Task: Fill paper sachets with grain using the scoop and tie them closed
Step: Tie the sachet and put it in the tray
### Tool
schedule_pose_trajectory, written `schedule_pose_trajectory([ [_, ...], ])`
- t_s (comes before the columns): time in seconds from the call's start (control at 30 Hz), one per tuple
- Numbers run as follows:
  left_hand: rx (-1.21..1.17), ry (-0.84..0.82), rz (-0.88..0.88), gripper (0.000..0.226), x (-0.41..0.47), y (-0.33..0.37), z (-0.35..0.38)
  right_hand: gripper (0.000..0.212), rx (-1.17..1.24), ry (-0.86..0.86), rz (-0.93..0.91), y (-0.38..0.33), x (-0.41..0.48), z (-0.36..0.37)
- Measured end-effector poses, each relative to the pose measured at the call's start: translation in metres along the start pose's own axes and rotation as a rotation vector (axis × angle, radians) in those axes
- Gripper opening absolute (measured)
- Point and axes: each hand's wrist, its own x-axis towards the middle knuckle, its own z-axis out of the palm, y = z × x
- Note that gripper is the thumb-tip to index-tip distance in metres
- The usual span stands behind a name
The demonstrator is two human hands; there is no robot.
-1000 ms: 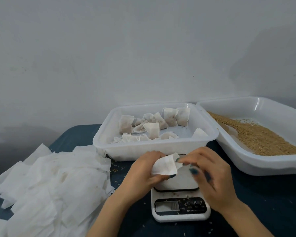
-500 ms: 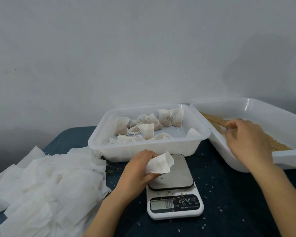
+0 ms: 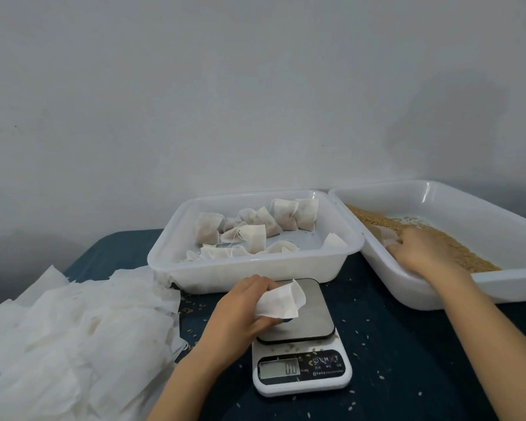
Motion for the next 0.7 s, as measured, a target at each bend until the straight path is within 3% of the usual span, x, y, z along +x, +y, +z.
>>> schedule_pose_trajectory([
  [0.2,0.012,0.002,-0.003,0.018,0.000,0.000,-0.001,0.028,0.008,0.092,0.057,-0.002,-0.005,-0.006],
  [0.3,0.022,0.008,-0.011,0.023,0.000,-0.002,-0.001,0.026,-0.046,0.051,0.058,-0.004,-0.007,-0.006],
  [0.43,0.016,0.007,-0.008,0.030,0.000,-0.004,-0.001,0.044,0.021,0.007,0.013,-0.002,-0.002,-0.002],
  [0.57,0.013,0.001,-0.014,0.027,0.000,-0.002,-0.001,0.046,0.380,-0.095,0.105,0.001,0.004,-0.005],
  [0.7,-0.004,-0.002,-0.030,0.021,0.000,0.000,-0.003,0.008,1.057,-0.168,0.321,0.000,0.004,-0.011],
])
